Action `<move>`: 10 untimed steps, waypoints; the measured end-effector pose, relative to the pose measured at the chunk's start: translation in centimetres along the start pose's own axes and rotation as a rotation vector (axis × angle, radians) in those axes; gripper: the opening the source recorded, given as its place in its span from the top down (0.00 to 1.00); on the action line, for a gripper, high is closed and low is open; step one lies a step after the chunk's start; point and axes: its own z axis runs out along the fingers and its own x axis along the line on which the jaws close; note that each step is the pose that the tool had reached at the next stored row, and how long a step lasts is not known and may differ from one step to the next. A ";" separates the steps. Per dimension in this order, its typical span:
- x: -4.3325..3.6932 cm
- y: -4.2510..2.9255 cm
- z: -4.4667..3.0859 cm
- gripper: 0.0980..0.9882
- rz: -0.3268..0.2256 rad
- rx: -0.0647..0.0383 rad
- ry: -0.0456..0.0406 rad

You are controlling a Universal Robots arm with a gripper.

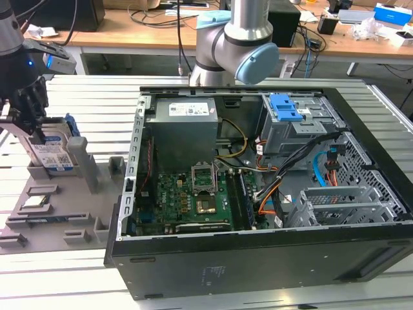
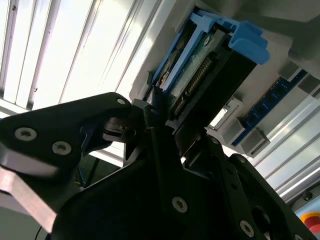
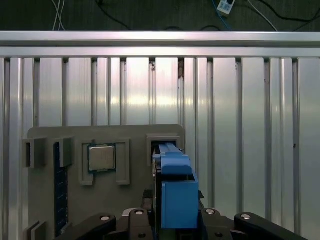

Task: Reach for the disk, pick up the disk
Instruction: 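Pick up the disk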

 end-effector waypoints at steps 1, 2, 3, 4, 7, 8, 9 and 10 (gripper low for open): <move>0.00 0.00 0.00 0.70 0.000 0.000 0.0000; 0.00 -0.01 0.00 0.70 0.000 0.000 -0.0001; 0.00 -0.01 0.00 0.70 0.000 0.000 0.0000; 0.00 -0.01 0.00 0.70 0.000 0.000 -0.0001; 0.00 -0.04 0.01 0.70 -0.001 0.000 0.0000; 0.00 -0.04 0.01 0.70 -0.001 0.000 0.0000; 0.00 -0.04 0.01 0.70 -0.001 0.000 -0.0001; 0.00 -0.05 0.01 0.70 -0.001 0.000 0.0000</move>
